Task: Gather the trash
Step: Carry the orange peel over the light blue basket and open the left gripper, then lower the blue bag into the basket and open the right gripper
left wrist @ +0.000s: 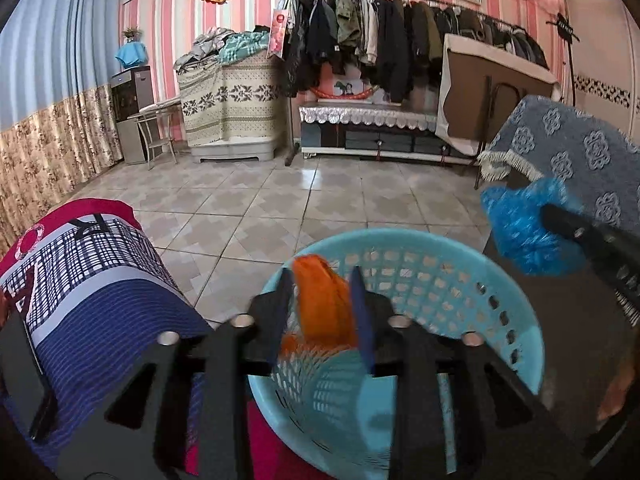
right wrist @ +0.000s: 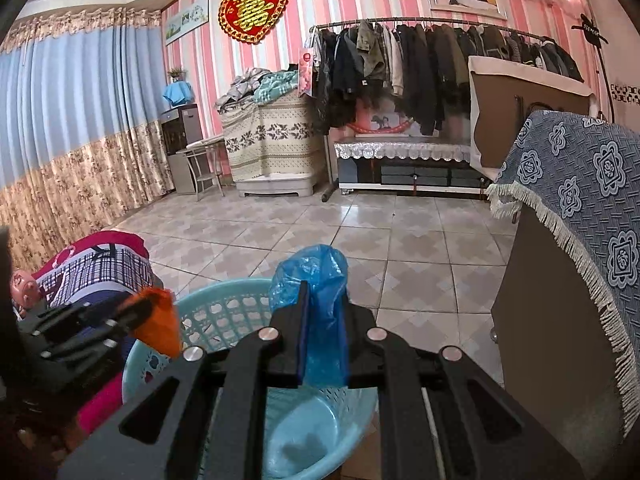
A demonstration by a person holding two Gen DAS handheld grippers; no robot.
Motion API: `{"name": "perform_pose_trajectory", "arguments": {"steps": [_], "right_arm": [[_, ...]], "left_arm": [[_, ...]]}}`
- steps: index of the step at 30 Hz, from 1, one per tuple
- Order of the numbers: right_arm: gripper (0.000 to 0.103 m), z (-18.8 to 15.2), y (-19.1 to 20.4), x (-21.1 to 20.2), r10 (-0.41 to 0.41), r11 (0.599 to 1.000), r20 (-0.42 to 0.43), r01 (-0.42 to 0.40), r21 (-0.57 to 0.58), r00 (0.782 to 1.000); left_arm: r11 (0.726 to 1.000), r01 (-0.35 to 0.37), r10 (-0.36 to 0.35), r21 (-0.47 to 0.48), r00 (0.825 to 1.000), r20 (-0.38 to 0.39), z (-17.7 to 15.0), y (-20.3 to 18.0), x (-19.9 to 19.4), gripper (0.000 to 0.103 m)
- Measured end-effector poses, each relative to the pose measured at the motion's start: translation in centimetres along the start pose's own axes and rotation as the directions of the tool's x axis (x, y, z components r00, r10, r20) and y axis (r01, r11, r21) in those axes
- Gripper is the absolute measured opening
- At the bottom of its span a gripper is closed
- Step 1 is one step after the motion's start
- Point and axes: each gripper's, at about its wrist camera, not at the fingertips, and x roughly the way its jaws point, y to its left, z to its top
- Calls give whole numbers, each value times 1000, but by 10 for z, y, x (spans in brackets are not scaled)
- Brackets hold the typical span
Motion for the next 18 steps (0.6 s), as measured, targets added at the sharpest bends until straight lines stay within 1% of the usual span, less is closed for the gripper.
{"name": "perform_pose_trajectory", "arguments": {"steps": [1,2,4,5,7,10,15,17,18], "right_arm": [[12,0,1,1,1,1000,-1,-1,-2,1000],[12,0,1,2,2,1000,-5,-2,-5,1000],[12,-2,4,6,7,1000,-20,-7,-13,1000],[12,-3,5,7,9,1000,-26,-9,-16,1000],[12,-6,8,11,16,1000,-38,-16,-18,999],[12,-9,14,17,31,999,-56,-32,-15,998],[14,-15,28,28,59,998,-79,-60,-10,995],[28,-17,33,32,62,998,-88,-63,-9,994],[50,-18,36,33,63,998,-89,-64,-11,994]], "left_arm": [[1000,-2,2,-5,1000,-5,1,2,2,52],[1000,-6,6,-19,1000,-3,1,5,2,56],[999,-22,23,-41,1000,5,3,14,-3,68],[998,-38,39,-47,999,9,4,17,-6,70],[996,-77,79,-54,997,22,5,25,-13,82],[988,-140,143,-62,988,53,7,38,-28,91],[977,-196,202,-84,977,68,8,58,-48,96],[973,-208,215,-103,974,66,7,67,-55,96],[971,-211,219,-111,973,66,6,70,-58,96]]}}
